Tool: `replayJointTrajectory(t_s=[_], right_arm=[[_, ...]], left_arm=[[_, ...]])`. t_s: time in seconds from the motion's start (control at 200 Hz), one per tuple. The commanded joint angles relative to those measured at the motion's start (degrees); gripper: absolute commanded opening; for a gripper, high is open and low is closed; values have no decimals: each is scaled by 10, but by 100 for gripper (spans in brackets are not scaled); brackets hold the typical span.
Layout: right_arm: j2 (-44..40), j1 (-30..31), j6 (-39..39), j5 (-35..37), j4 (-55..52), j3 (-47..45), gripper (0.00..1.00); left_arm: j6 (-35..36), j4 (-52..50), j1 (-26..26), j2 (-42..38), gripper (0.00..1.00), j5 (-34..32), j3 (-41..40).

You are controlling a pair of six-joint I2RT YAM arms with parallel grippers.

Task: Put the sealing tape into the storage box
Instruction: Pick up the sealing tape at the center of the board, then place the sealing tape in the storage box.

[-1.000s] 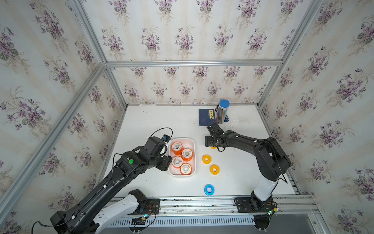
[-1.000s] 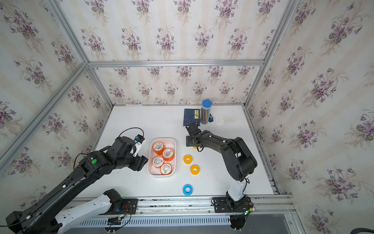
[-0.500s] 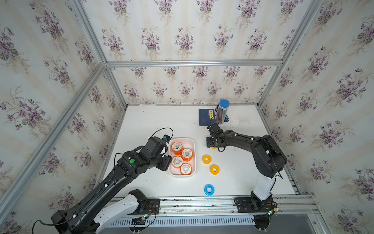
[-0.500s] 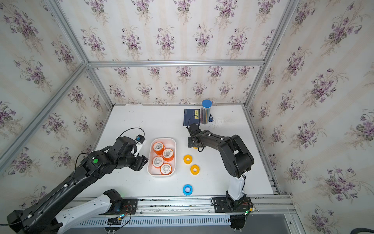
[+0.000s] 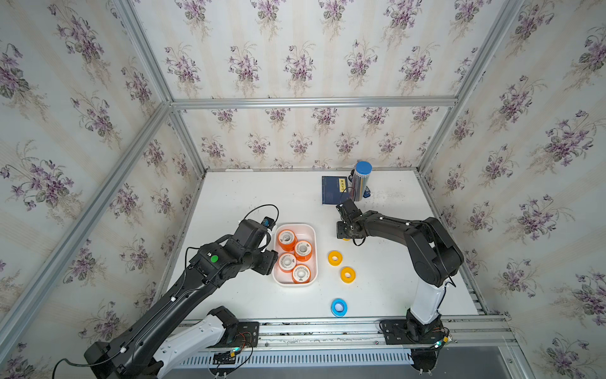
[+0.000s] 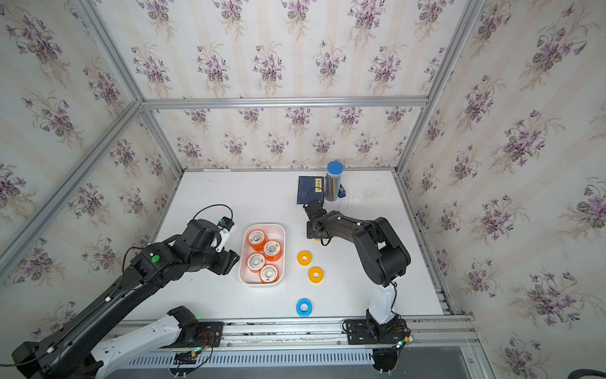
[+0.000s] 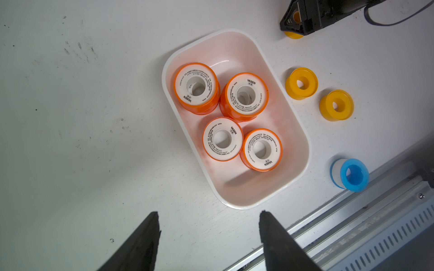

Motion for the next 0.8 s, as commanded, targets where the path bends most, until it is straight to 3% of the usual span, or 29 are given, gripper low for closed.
replayJointTrajectory(t_s=[0.0, 0.315, 0.455, 0.57, 0.794], right_arm=[[-12, -1, 1, 4, 2, -5, 51], [-79, 16, -12, 10, -20, -16, 48], [-126, 74, -25, 27, -54, 0, 48], [-154, 124, -30, 3, -62, 7, 48], [-151, 234, -33, -24, -87, 65, 48]], left_arm=[[9, 7, 10, -3, 67, 17, 1], [7, 5, 15, -7, 67, 14, 0], [5, 4, 15, -13, 67, 5, 1], [2, 3, 19, -16, 67, -7, 1], [-19, -3, 33, -46, 66, -67, 5]])
